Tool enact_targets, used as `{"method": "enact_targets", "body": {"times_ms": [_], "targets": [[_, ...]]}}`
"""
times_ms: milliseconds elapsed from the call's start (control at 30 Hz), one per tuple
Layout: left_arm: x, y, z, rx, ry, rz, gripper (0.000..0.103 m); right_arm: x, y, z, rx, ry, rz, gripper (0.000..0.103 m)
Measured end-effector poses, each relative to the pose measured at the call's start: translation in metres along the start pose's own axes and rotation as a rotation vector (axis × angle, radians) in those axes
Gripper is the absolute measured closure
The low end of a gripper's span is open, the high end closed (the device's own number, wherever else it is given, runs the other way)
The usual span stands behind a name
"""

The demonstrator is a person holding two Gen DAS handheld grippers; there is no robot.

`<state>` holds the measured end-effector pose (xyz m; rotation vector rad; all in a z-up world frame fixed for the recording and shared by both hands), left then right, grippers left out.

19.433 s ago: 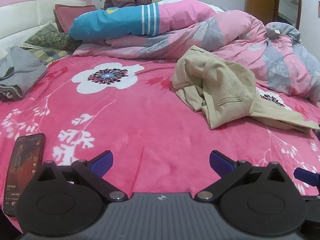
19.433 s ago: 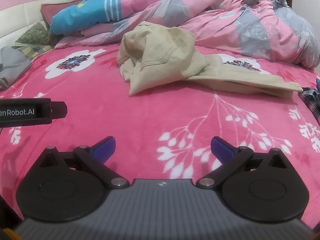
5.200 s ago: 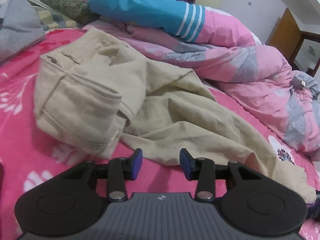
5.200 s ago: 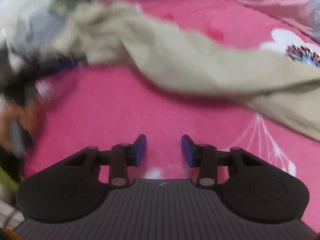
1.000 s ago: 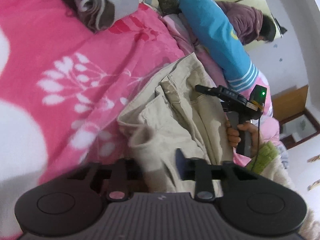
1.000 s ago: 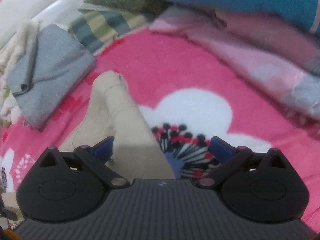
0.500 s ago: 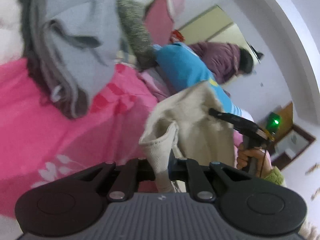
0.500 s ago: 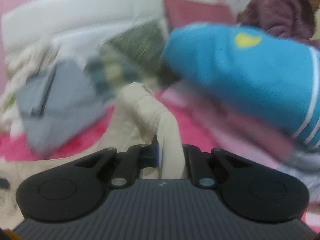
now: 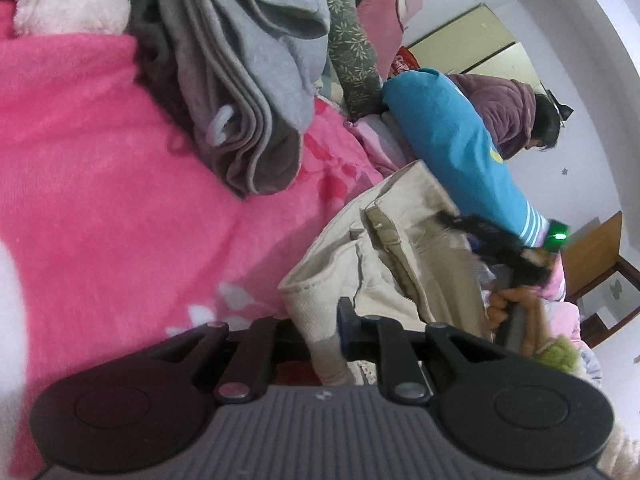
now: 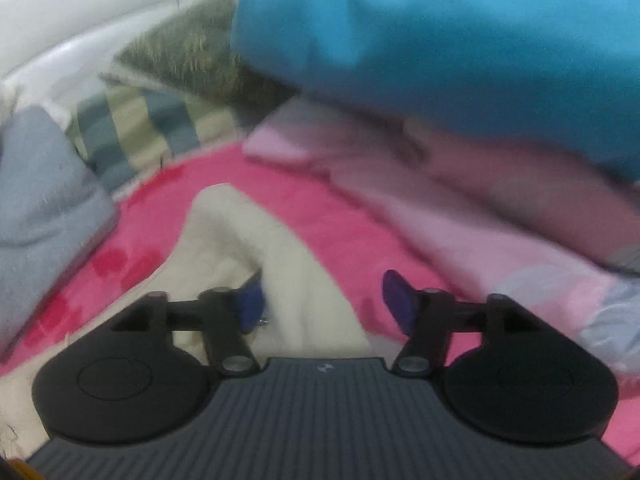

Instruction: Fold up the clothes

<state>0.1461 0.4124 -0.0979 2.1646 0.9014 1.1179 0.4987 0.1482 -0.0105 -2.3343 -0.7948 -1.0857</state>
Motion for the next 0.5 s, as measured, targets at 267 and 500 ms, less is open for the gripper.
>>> {"method": "enact_targets", "body": {"times_ms": [267,500], "targets": [[-0.004,0.003,-0.005,0.038,0.022,0.038,0.084,-0.002,-0.083,-0.090,0.359,-0.015,-0.236,0.037],[-0.008,0.014,-0.004,0.085,0.048,0.113,0.084,-0.050,-0.156,-0.034,0.434,-0.286,-0.441,0.039]]}}
Point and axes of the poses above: each gripper's, at about its wrist camera, not at the fingertips, and z roughly the way its jaws point, y to its right, x to its top, the point moved 1 cm from there along z, roughly the way its jaws point, and after that the axes turned 6 degrees about x, right-handed, at the moved point
